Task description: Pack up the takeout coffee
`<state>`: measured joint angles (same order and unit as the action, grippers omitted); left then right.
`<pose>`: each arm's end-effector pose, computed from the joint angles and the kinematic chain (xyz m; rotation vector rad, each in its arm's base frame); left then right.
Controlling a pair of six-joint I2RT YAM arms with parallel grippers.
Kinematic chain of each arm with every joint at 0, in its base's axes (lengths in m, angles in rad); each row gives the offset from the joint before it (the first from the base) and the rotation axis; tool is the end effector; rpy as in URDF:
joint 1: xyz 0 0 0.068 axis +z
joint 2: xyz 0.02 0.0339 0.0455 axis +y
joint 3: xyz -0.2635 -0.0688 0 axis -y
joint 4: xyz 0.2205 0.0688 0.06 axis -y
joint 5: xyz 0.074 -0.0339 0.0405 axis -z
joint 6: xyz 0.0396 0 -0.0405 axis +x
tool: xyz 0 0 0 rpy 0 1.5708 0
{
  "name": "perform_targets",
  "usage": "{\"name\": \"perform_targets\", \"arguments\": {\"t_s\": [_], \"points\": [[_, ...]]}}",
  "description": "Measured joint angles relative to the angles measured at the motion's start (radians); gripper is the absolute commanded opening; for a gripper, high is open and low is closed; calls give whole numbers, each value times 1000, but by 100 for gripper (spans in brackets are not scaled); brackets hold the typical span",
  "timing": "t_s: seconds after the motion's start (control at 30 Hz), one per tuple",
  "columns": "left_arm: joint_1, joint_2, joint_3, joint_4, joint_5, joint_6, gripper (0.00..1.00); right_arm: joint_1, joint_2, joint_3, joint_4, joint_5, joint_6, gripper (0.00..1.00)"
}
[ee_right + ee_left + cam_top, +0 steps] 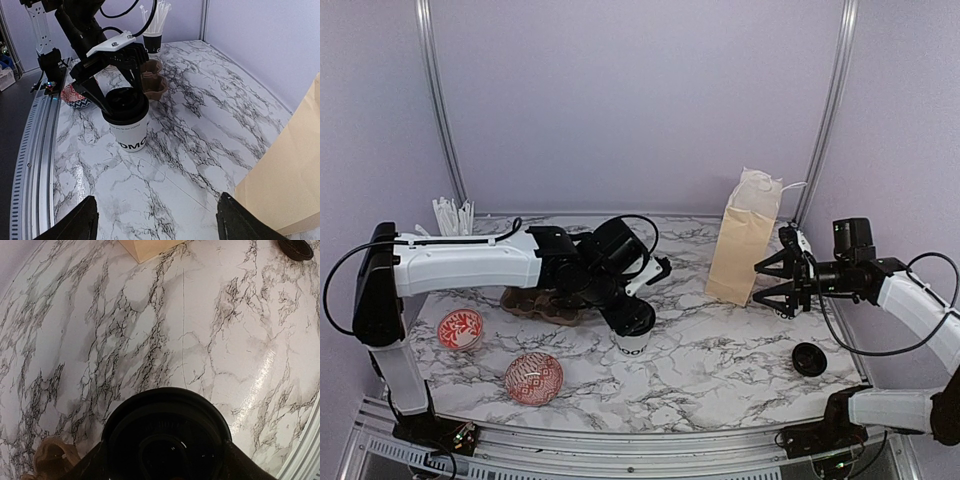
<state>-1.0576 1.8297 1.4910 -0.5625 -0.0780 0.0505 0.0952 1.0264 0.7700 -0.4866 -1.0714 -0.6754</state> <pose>0.1921 -0.3346 0.2626 1.2857 2.1426 -0.3340 0.1764 0.0518 0.2781 -1.1939 1.6023 0.8568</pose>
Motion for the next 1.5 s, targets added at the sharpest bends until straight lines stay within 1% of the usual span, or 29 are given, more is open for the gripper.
{"name": "perform_targets", "arguments": {"t_s": [0.2, 0.43, 0.63, 0.77, 0.97, 1.03, 1.17, 1.27, 1.4, 1.5], "points": [[37, 1, 58, -11, -31, 21, 69, 0, 0, -2, 0, 0, 0, 79], [197, 18, 158, -19, -71, 29, 69, 0, 0, -2, 0, 4, 0, 79], [339, 109, 254, -22, -109, 6, 68, 0, 0, -2, 0, 8, 0, 79], [403, 181, 285, -27, -131, -18, 69, 0, 0, -3, 0, 14, 0, 79], [447, 250, 319, -43, -148, -60, 71, 0, 0, -3, 1, 23, 0, 79], [456, 255, 327, -45, -148, -69, 78, 0, 0, -3, 1, 24, 0, 79], [463, 259, 331, -48, -150, -83, 87, 0, 0, -5, 2, 26, 1, 79], [464, 259, 335, -50, -151, -92, 91, 0, 0, -8, 8, 33, 5, 79], [464, 257, 352, -52, -163, -95, 93, 0, 0, 0, -9, 87, 11, 76], [463, 243, 357, -54, -181, -95, 93, 0, 5, 40, -58, 183, -5, 71]]}}
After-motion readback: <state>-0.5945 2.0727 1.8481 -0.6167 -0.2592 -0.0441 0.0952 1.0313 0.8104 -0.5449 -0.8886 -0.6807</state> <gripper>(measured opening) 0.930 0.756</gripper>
